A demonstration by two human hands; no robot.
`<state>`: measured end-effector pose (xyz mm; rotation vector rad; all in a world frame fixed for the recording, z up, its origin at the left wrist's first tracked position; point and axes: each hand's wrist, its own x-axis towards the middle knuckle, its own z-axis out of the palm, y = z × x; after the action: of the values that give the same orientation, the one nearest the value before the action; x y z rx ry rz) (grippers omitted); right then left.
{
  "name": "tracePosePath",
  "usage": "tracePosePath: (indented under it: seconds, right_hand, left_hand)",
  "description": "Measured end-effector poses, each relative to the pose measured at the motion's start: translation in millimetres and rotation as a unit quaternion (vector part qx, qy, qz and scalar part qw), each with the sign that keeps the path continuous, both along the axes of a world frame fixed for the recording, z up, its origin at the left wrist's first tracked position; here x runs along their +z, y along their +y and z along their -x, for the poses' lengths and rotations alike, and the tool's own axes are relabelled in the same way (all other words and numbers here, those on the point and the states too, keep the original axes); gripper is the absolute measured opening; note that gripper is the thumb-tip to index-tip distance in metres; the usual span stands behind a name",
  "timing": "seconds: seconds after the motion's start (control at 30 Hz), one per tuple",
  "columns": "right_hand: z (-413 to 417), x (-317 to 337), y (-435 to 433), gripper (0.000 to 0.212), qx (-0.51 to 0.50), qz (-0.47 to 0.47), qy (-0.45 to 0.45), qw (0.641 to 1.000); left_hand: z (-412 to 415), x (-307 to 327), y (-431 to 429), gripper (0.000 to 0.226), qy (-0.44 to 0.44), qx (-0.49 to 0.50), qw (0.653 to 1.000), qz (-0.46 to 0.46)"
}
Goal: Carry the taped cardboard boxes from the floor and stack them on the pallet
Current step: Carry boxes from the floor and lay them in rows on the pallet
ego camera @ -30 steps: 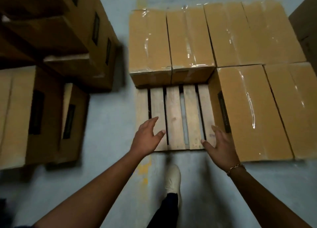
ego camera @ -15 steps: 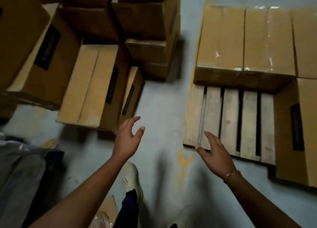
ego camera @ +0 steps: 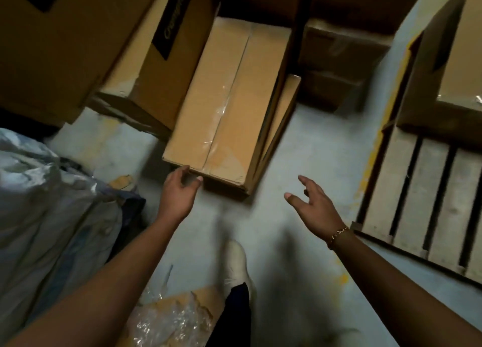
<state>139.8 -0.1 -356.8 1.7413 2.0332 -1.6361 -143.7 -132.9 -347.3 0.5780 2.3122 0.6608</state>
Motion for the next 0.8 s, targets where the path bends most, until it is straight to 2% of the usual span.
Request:
tracePosePath:
  seconds: [0.2,0.33,0.4,0.53,0.63,0.73,0.8]
  right_hand:
    - [107,-39,12,0.069,-0.054,0.071,0.01,0.996]
    - [145,-66,21,0.072,-0.096,0.108,-0.004,0.99]
    - [155,-77,24,0.073,-0.105,0.119,-0.014,0.987]
    - [169,-98,32,0.074,-0.11,0.139,-0.035,0.984]
    - [178,-107,35,0.075,-0.111,0.152,-0.027,0.982]
    - [177,-111,34,0.054,-0.15,0.148,-0.018,0.977]
    - [169,-112,37,0.055,-0.187,0.144,-0.023,0.971]
  left_hand:
    - [101,-41,9,0.07,0.02,-0.006,0.997,0.068]
    - [141,-66,25,0.081,-0.008,-0.036,0.993,0.108]
    - [151,-75,35,0.081,-0.041,-0.031,0.992,0.115]
    - [163,-91,52,0.067,-0.101,-0.011,0.992,0.074]
    - [161,-98,54,0.064,-0.082,-0.003,0.995,0.063]
    - [146,-103,47,0.06,-0.075,-0.023,0.995,0.063]
    - [137,-106,47,0.058,-0.089,-0.047,0.992,0.078]
